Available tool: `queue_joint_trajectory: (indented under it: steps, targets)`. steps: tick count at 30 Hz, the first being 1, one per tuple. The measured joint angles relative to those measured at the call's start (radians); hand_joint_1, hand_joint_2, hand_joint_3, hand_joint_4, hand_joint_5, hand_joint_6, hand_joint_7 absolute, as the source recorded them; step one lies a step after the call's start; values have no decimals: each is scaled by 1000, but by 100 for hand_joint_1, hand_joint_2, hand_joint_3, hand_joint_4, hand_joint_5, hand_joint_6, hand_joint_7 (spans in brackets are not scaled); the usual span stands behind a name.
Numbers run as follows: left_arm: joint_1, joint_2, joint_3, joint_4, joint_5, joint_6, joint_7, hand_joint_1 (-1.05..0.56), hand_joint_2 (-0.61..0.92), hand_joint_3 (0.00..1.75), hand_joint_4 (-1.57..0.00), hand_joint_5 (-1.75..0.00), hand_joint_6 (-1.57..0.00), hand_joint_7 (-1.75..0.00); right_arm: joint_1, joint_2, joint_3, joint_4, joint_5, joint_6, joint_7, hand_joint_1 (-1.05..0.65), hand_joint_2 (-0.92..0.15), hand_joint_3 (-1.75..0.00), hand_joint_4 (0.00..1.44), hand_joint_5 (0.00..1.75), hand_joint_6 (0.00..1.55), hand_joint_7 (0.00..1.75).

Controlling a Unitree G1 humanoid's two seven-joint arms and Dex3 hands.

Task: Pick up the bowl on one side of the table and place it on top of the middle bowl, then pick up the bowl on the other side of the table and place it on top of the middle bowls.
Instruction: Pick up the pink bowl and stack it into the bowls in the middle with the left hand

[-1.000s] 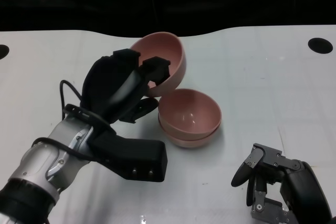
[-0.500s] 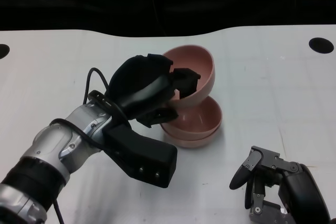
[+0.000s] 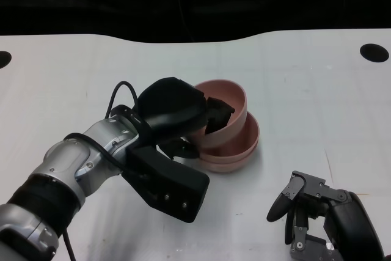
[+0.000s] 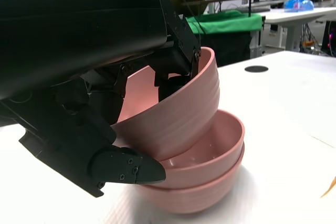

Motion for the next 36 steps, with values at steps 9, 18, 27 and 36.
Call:
queue_joint_trajectory:
  steps: [9, 18, 27, 36]
  targets:
    - [-7, -20, 0, 30, -16, -17, -25, -33, 92, 16, -63, -57, -72, -20, 0, 0, 0, 0, -3, 1, -1, -1, -28, -159, 90, 175, 81, 144]
    - [19, -9, 0, -91, -9, 64, -74, -66, 92, 30, -15, -20, -30, 0, 0, 0, 0, 0, -1, 2, 0, -2, -29, -158, 90, 175, 81, 144]
    - [116, 42, 41, -248, -37, 114, -123, -70, 92, 32, 0, -38, -25, -1, 0, 0, 0, 0, -2, 4, 0, -2, -29, -158, 90, 175, 82, 144]
    - [253, 84, 133, -388, -132, 99, -125, -66, 92, 33, 0, -49, -26, -2, 0, 0, 0, -1, 2, 9, 3, -2, -28, -159, 90, 175, 82, 144]
